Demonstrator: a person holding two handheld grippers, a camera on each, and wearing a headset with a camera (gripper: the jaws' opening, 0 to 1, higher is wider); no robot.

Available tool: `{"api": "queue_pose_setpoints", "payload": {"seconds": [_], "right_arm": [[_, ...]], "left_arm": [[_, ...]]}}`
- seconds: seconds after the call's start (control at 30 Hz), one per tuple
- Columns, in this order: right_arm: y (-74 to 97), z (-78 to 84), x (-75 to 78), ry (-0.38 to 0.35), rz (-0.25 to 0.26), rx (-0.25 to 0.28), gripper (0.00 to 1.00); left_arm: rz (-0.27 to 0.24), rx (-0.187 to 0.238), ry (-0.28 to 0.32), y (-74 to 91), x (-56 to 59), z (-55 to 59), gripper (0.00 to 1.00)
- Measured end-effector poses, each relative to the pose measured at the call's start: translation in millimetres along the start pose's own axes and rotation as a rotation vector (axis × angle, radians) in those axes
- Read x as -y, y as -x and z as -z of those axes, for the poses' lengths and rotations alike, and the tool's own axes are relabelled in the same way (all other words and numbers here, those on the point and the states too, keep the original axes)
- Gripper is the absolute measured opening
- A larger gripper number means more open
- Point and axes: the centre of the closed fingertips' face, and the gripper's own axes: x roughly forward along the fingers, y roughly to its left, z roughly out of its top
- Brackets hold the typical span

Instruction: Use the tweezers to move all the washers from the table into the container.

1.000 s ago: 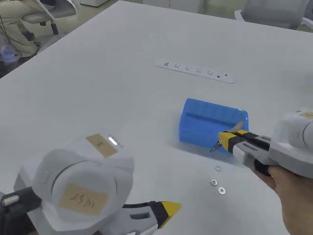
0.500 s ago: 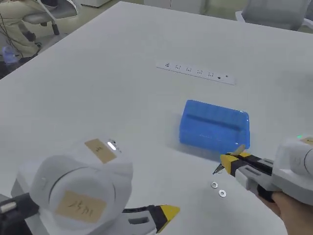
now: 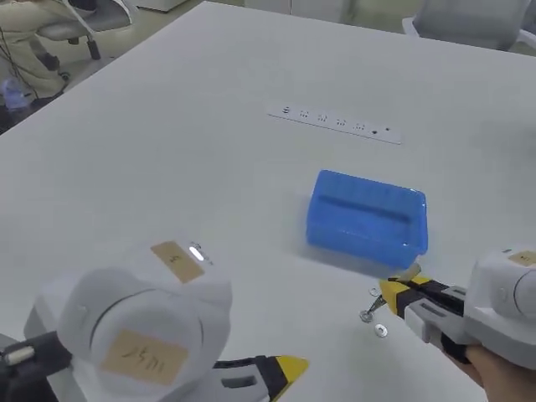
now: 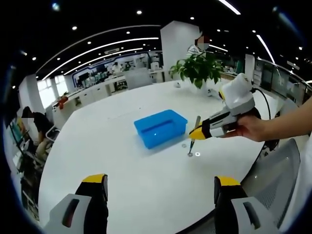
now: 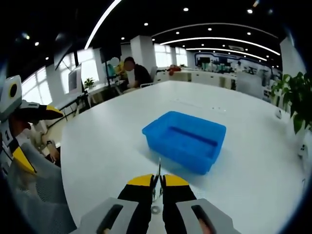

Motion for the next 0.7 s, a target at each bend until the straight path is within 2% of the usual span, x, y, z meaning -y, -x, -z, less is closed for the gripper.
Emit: {"api": "queue_pose_setpoints", "payload": {"seconds": [0.43, 0.7], "right_arm": [[3.1, 1.1, -2.7, 0.006, -0.004, -0.012, 0.03], [-2.3, -2.0, -4.9, 0.076, 0.023, -0.037, 0.03]], "left_arm": [[0.0, -0.012, -0.003, 0.2, 0.5, 3.1, 0.92], [-0.005, -0.014, -0.008, 0.7, -0.9, 3.7, 0.91]]}}
